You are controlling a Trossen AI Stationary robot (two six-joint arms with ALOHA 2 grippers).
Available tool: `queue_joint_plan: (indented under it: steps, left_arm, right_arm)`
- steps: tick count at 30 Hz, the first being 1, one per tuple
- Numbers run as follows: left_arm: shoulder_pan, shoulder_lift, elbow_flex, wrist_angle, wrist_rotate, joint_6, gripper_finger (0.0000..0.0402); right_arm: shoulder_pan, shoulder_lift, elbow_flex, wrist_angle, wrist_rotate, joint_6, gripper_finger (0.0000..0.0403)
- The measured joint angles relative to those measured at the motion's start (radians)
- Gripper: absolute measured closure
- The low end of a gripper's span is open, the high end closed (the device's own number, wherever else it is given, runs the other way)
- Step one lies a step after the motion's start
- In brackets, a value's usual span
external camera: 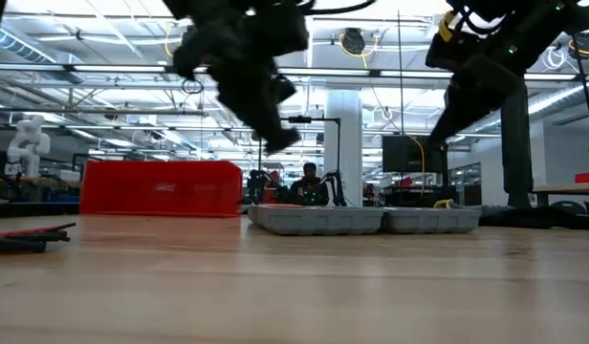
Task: Prefit tool cases
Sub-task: Put the black electrical tape into the gray pre-fit tool case
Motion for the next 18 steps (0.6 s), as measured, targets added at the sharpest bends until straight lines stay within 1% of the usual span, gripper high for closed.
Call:
queue_joint_plan:
  steps: [3, 6, 8, 10, 18]
  left_arm:
    - [0.000, 0.078, 0.061, -0.008, 0.012, 0.014, 0.0394]
    - [0.000, 0.165, 0.110, -0.056, 0.063, 0.030, 0.0394]
    - [0.002, 0.195, 0.146, -0.111, 0.091, 0.030, 0.0394]
    - [0.002, 0.210, 0.173, -0.136, 0.110, 0.020, 0.0394]
    - [0.009, 0.217, 0.176, -0.137, 0.141, 0.015, 0.0394]
  right_arm:
    - [0.000, -0.002, 0.000, -0.032, -0.012, 0.021, 0.0403]
    - [0.001, -0.005, 0.000, -0.048, -0.024, 0.038, 0.0403]
    - [0.001, -0.006, 0.000, -0.049, -0.024, 0.039, 0.0403]
    - [0.001, -0.006, 0.000, -0.055, -0.028, 0.039, 0.0403]
    - [0.003, -0.006, 0.000, -0.049, -0.046, 0.031, 0.0403]
